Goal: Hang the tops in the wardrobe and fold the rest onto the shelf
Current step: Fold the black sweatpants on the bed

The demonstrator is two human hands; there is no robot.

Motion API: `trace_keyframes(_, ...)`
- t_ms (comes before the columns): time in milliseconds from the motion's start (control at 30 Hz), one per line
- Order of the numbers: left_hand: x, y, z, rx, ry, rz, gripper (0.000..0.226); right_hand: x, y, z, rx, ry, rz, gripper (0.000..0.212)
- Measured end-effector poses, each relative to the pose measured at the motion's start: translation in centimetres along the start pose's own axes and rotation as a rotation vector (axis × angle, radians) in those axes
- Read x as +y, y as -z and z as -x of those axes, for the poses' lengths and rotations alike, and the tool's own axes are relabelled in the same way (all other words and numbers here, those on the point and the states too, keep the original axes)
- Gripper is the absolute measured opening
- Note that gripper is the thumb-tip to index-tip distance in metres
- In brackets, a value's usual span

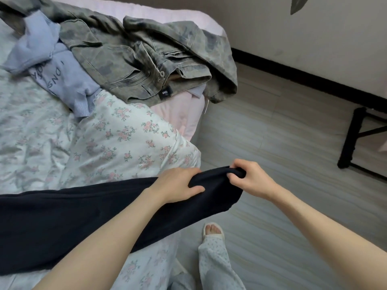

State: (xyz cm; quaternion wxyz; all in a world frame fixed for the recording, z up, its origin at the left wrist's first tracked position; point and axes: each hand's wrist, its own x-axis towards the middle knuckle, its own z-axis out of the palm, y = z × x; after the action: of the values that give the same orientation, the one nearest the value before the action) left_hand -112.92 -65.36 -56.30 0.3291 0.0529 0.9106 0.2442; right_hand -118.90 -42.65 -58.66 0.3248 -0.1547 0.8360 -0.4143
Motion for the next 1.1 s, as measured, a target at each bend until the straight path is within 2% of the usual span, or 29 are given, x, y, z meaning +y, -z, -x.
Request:
trace_keyframes(67,2.0,0.3,-0.8,0.022,-0.005,0.041,0.026,-0.9,0.2,0.3,0.076,-0.047,-0.173,0.018)
trace_keyframes(167,3.7,1.0,-1.3,0.067,-0.007,0.089,0.023,-1.2,-0.4,1.3,0.144,-0.123,-0.555,0.022)
trace_keyframes(233,4.0,1.2,-1.0,0.066,-0.009,0.154,0.021,-0.4,-1.1,2.2,0.077,-0.197,-0.764,0.034)
trace_keyframes(267,4.1,1.3,-0.8,0.073,-0.012,0.191,0.02,0.0,-1.5,2.6,0.024,-0.221,-0.78,0.04)
trace_keyframes(333,4.3,1.9,-0.2,0.092,-0.026,0.278,0.02,0.6,-2.4,3.2,-0.088,-0.236,-0.692,0.045)
trace_keyframes(400,4.7,2.8,0.3,0.077,-0.031,0.358,0.018,0.7,-3.0,3.3,-0.139,-0.216,-0.573,0.04)
trace_keyframes(500,5.0,4.0,1.0,0.095,0.004,0.391,0.019,-0.2,-1.9,2.9,-0.127,-0.161,-0.446,0.022)
trace_keyframes(567,5.1,4.4,1.3,0.214,0.062,0.367,0.02,-1.0,-0.5,2.6,-0.106,-0.086,-0.307,0.016)
trace_keyframes(633,5.4,4.3,1.5,0.381,0.144,0.309,0.02,-2.2,0.4,3.0,-0.057,-0.035,-0.159,0.005)
trace_keyframes(700,5.8,4.3,1.9,0.46,0.191,0.365,0.016,-3.7,0.6,4.0,0.031,0.004,-0.04,0.013)
trace_keyframes(767,6.0,4.8,2.7,0.41,0.159,0.525,0.014,-5.3,0.2,5.3,0.135,0.085,0.087,0.014)
trace_keyframes(800,6.2,5.4,3.2,0.362,0.118,0.583,0.019,-5.9,-0.2,5.8,0.191,0.142,0.166,0.007)
trace_keyframes(833,6.4,6.0,3.8,0.323,0.069,0.6,0.026,-6.6,-0.5,6.2,0.243,0.182,0.237,0.008)
trace_keyframes(900,6.7,7.5,5.1,0.322,-0.009,0.507,0.031,-7.9,-1.0,6.7,0.299,0.177,0.342,0.021)
trace_keyframes(967,6.6,8.7,6.1,0.424,-0.045,0.247,0.025,-9.4,-1.5,6.9,0.341,0.121,0.358,0.022)
trace_keyframes(1033,5.9,9.5,7.8,0.564,0.01,0.059,0.017,-11.2,-2.1,7.0,0.31,0.115,0.312,0.023)
trace_keyframes(1100,5.0,9.9,9.4,0.661,0.108,0.087,0.014,-12.9,-2.7,7.0,0.209,0.15,0.261,0.025)
